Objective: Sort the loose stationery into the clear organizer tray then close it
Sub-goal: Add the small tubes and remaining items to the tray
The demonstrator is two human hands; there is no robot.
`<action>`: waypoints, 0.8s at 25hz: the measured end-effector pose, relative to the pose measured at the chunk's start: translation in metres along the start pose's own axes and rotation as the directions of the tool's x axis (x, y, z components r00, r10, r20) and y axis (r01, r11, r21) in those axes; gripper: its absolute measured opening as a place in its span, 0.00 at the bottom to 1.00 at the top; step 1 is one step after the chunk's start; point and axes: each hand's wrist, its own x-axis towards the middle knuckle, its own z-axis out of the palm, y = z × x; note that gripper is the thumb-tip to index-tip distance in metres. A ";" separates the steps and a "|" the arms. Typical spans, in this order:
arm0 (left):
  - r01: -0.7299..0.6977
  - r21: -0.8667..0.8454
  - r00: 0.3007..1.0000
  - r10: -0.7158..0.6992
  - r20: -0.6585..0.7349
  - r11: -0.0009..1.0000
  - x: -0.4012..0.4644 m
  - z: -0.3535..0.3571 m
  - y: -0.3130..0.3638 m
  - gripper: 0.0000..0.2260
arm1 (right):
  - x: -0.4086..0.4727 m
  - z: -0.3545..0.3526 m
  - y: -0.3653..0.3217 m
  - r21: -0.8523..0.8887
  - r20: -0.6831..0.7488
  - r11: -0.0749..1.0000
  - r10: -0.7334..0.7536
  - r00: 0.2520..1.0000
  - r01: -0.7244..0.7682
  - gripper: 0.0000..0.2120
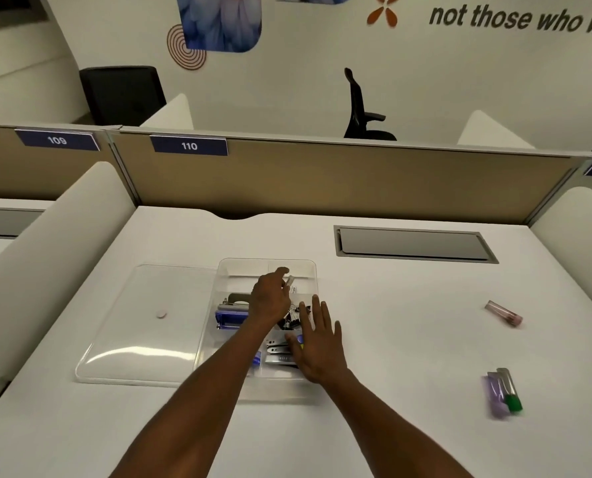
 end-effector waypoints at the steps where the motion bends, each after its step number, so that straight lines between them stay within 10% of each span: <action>1: -0.013 0.017 1.000 0.013 0.015 1.000 0.006 0.003 -0.001 0.17 | 0.001 0.001 0.001 0.001 -0.008 1.000 -0.001 1.000 0.001 0.34; 20: -0.172 0.333 0.983 0.138 0.124 0.927 0.019 0.022 -0.019 0.10 | 0.001 0.002 0.003 -0.005 -0.012 1.000 -0.007 1.000 0.007 0.30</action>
